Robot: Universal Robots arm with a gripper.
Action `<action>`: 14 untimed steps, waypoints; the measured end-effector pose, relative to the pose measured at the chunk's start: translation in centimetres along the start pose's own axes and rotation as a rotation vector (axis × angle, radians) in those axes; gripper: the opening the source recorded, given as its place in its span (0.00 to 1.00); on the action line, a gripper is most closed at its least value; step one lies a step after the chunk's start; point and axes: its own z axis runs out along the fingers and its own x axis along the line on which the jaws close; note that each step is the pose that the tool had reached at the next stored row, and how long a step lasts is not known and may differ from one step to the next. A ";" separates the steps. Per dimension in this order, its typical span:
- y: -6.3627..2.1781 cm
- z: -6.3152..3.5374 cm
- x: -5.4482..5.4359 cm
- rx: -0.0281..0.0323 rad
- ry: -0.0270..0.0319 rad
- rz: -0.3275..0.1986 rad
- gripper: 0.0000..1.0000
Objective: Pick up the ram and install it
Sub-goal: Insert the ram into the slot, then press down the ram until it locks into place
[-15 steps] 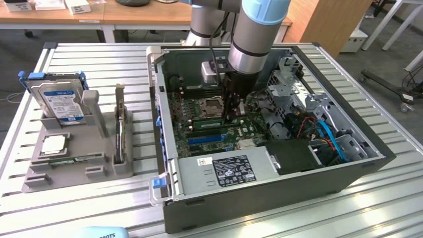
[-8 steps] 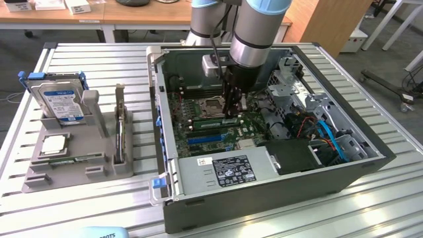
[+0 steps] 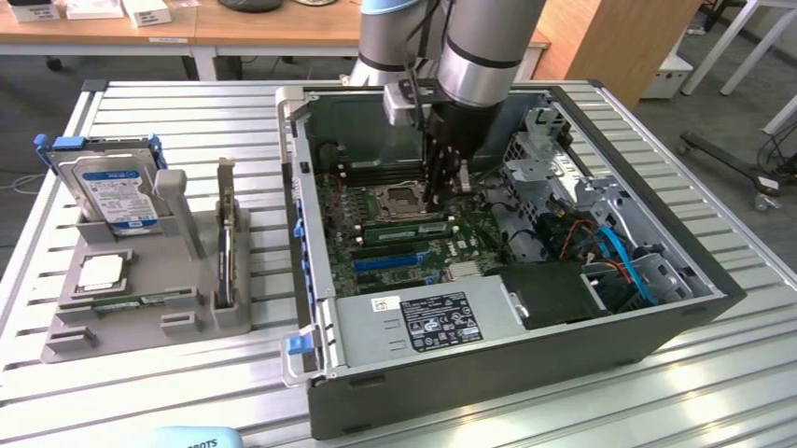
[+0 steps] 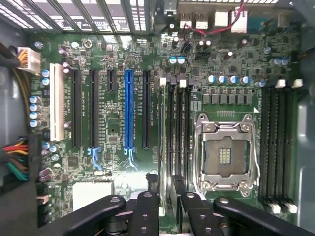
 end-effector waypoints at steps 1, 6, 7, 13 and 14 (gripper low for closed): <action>0.01 -0.26 0.0 0.0001 0.0000 0.000 0.25; 0.04 -1.33 0.0 0.0003 0.0000 0.000 0.25; 0.04 -1.38 0.0 0.0004 0.0000 0.000 0.25; 0.04 -1.38 0.0 0.0003 0.0000 0.000 0.25; 0.03 -1.38 0.0 0.0004 0.0000 0.000 0.25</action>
